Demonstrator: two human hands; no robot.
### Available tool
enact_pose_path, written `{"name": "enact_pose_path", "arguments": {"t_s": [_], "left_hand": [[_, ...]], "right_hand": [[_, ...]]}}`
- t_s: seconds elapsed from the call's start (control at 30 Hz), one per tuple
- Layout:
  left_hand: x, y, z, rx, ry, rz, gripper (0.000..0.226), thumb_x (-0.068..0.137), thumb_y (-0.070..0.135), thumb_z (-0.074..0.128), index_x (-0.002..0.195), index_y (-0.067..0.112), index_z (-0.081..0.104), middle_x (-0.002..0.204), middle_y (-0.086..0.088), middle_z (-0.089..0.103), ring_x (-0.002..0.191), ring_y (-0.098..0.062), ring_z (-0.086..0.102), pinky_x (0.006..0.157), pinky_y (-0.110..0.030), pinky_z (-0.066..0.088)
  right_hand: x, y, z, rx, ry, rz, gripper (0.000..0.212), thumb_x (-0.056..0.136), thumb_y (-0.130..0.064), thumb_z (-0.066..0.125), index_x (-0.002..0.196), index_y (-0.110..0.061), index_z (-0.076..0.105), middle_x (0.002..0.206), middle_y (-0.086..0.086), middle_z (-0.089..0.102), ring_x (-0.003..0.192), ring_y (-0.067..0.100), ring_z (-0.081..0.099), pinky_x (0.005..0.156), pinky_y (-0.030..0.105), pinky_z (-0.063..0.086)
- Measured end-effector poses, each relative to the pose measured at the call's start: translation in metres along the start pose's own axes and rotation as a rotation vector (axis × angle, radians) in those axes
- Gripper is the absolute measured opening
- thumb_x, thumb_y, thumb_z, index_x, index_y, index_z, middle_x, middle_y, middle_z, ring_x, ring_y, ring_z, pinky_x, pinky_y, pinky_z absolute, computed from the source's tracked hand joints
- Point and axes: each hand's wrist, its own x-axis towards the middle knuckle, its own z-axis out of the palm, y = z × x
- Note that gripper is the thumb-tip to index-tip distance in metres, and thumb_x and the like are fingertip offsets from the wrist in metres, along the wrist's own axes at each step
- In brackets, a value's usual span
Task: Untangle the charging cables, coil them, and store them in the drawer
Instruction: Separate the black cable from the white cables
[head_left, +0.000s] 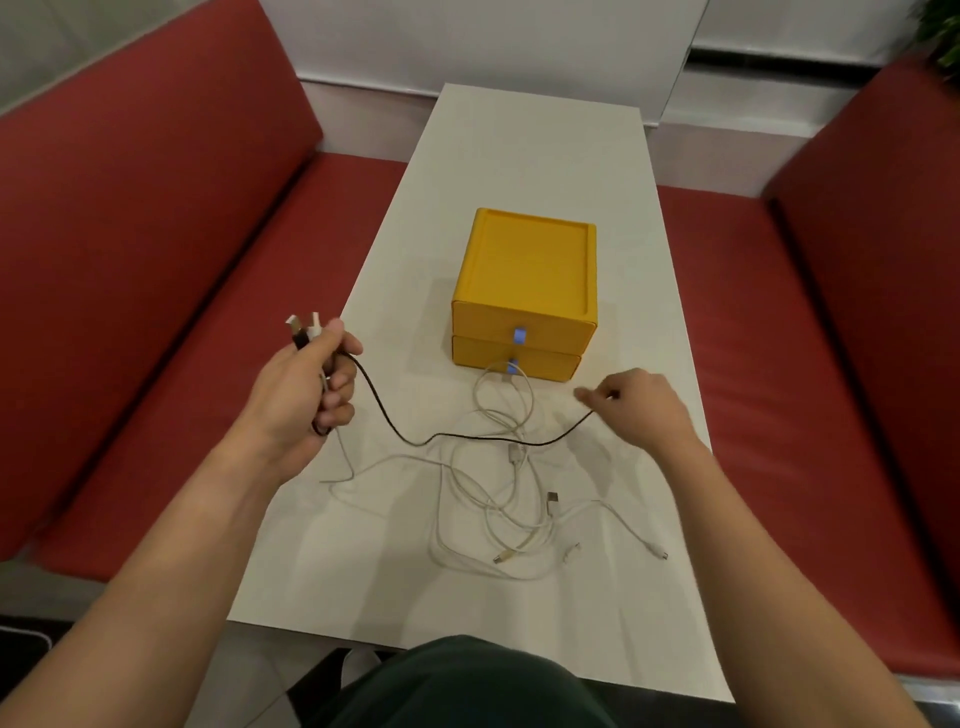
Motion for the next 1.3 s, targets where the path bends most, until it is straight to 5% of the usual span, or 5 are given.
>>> {"name": "enact_pose_path", "arguments": {"t_s": [0.4,0.57,0.7,0.9,1.3], "left_hand": [[0.008,0.011,-0.013,0.676,0.175,0.290,0.049,0.098,0.063,0.050,0.080,0.021,0.065,0.063,0.008,0.054,0.056,-0.015,0.046,0.055,-0.032,0.040],[-0.011,0.011,0.013,0.771,0.040,0.351,0.057,0.101,0.064,0.044,0.102,0.011,0.065,0.102,0.006,0.072,0.100,-0.011,0.069,0.090,-0.037,0.054],[-0.027,0.029,0.028,0.632,0.005,0.449,0.054,0.103,0.059,0.044,0.097,0.008,0.060,0.081,0.022,0.057,0.076,0.011,0.054,0.072,-0.010,0.039],[-0.037,0.073,0.019,0.102,0.022,0.454,0.056,0.108,0.050,0.038,0.066,0.019,0.057,0.073,-0.002,0.057,0.071,-0.014,0.056,0.079,-0.028,0.049],[-0.037,0.065,-0.004,-0.211,-0.191,0.129,0.022,0.098,0.029,0.048,0.078,0.023,0.041,0.065,0.005,0.027,0.055,-0.009,0.021,0.046,-0.022,0.025]], "right_hand": [[-0.026,0.092,-0.021,-0.380,-0.130,0.323,0.023,0.092,-0.048,0.063,0.093,-0.027,0.072,0.109,0.000,0.068,0.109,0.028,0.057,0.099,0.048,0.040],[-0.049,-0.029,-0.014,0.091,0.034,-0.172,0.045,0.090,-0.048,0.073,0.130,-0.028,0.067,0.141,-0.004,0.060,0.127,0.020,0.056,0.101,0.036,0.047],[-0.089,-0.165,-0.018,0.630,-0.309,-0.522,0.099,0.075,-0.063,0.081,0.157,-0.036,0.034,0.152,-0.020,0.050,0.140,-0.006,0.043,0.115,0.022,0.036],[-0.091,-0.199,-0.002,0.599,-0.230,-0.682,0.027,0.109,-0.032,0.048,0.122,-0.022,0.069,0.084,-0.020,0.069,0.076,0.011,0.068,0.074,0.025,0.051],[-0.121,-0.122,0.023,0.003,-0.424,-0.620,0.080,0.095,-0.074,0.042,0.162,-0.039,0.016,0.150,-0.014,0.045,0.139,0.011,0.043,0.113,0.034,0.041]]}}
